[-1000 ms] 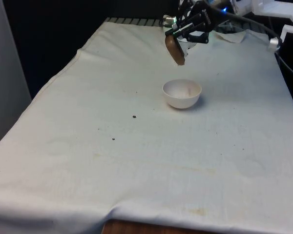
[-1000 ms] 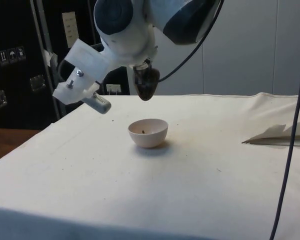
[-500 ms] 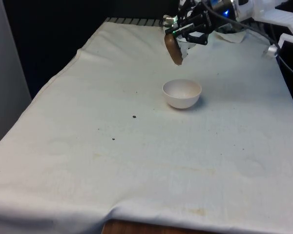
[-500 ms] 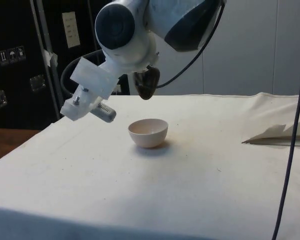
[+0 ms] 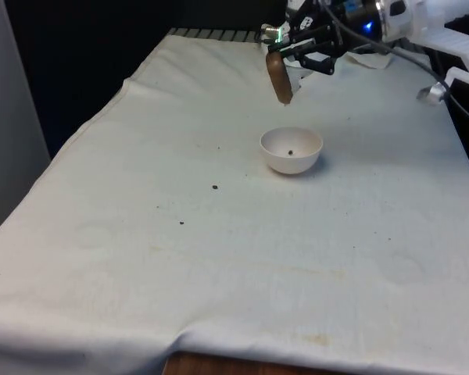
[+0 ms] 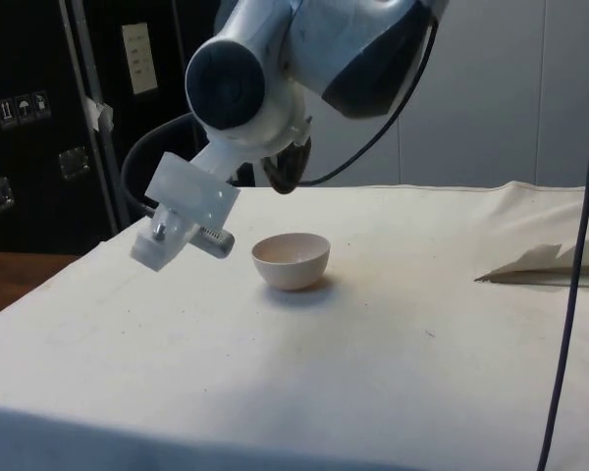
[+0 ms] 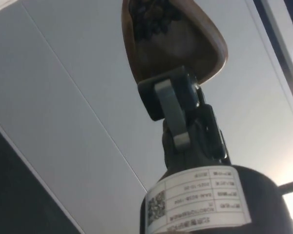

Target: Pour the coffee beans from the cup into the bowl.

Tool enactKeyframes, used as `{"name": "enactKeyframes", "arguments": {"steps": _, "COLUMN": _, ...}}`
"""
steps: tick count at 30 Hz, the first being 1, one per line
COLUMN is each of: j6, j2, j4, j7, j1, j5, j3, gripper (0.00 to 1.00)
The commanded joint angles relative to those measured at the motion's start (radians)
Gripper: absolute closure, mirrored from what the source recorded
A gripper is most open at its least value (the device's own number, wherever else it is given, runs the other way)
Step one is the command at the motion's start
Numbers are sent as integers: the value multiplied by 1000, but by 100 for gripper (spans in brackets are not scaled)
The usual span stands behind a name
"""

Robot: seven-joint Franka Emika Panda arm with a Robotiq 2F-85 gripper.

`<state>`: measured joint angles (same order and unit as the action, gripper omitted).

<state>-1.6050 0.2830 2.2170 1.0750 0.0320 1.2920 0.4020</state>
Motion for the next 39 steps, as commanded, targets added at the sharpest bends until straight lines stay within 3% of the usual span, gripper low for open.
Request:
{"name": "enactKeyframes", "arguments": {"steps": 1, "j6": 25, "j2": 10, "j4": -9, "j7": 5, "j1": 8, "j5": 3, "j3": 4, "gripper": 100}}
{"name": "enactKeyframes", "arguments": {"steps": 3, "j6": 44, "j2": 20, "j4": -14, "j7": 9, "j1": 7, "j5": 9, "j3": 15, "gripper": 100}}
{"name": "enactKeyframes", "arguments": {"steps": 4, "j6": 33, "j2": 13, "j4": -10, "j7": 5, "j1": 0, "j5": 5, "j3": 18, "gripper": 100}}
{"name": "enactKeyframes", "arguments": {"steps": 5, "j6": 53, "j2": 25, "j4": -17, "j7": 12, "j1": 6, "j5": 11, "j3": 20, "gripper": 100}}
{"name": "enactKeyframes", "arguments": {"steps": 10, "j6": 104, "j2": 55, "j4": -29, "j7": 33, "j1": 9, "j5": 29, "j3": 40, "gripper": 100}}
{"name": "enactKeyframes", "arguments": {"steps": 11, "j6": 113, "j2": 60, "j4": -31, "j7": 38, "j1": 9, "j5": 33, "j3": 43, "gripper": 100}}
{"name": "enactKeyframes", "arguments": {"steps": 12, "j6": 101, "j2": 54, "j4": -27, "j7": 33, "j1": 1, "j5": 30, "j3": 47, "gripper": 100}}
{"name": "enactKeyframes", "arguments": {"steps": 13, "j6": 121, "j2": 66, "j4": -33, "j7": 42, "j1": 8, "j5": 36, "j3": 47, "gripper": 100}}
{"name": "enactKeyframes", "arguments": {"steps": 20, "j6": 191, "j2": 118, "j4": -53, "j7": 80, "j1": 10, "j5": 65, "j3": 74, "gripper": 100}}
{"name": "enactKeyframes", "arguments": {"steps": 21, "j6": 177, "j2": 109, "j4": -48, "j7": 74, "j1": 3, "j5": 60, "j3": 75, "gripper": 100}}
{"name": "enactKeyframes", "arguments": {"steps": 22, "j6": 199, "j2": 123, "j4": -55, "j7": 83, "j1": 10, "j5": 68, "j3": 76, "gripper": 100}}
{"name": "enactKeyframes", "arguments": {"steps": 30, "j6": 251, "j2": 162, "j4": -68, "j7": 108, "j1": 16, "j5": 93, "j3": 87, "gripper": 100}}
{"name": "enactKeyframes", "arguments": {"steps": 31, "j6": 246, "j2": 160, "j4": -64, "j7": 106, "j1": 10, "j5": 92, "j3": 91, "gripper": 100}}
{"name": "enactKeyframes", "arguments": {"steps": 32, "j6": 264, "j2": 172, "j4": -71, "j7": 112, "j1": 17, "j5": 98, "j3": 89, "gripper": 100}}
{"name": "enactKeyframes", "arguments": {"steps": 39, "j6": 302, "j2": 203, "j4": -83, "j7": 124, "j1": 19, "j5": 120, "j3": 95, "gripper": 100}}
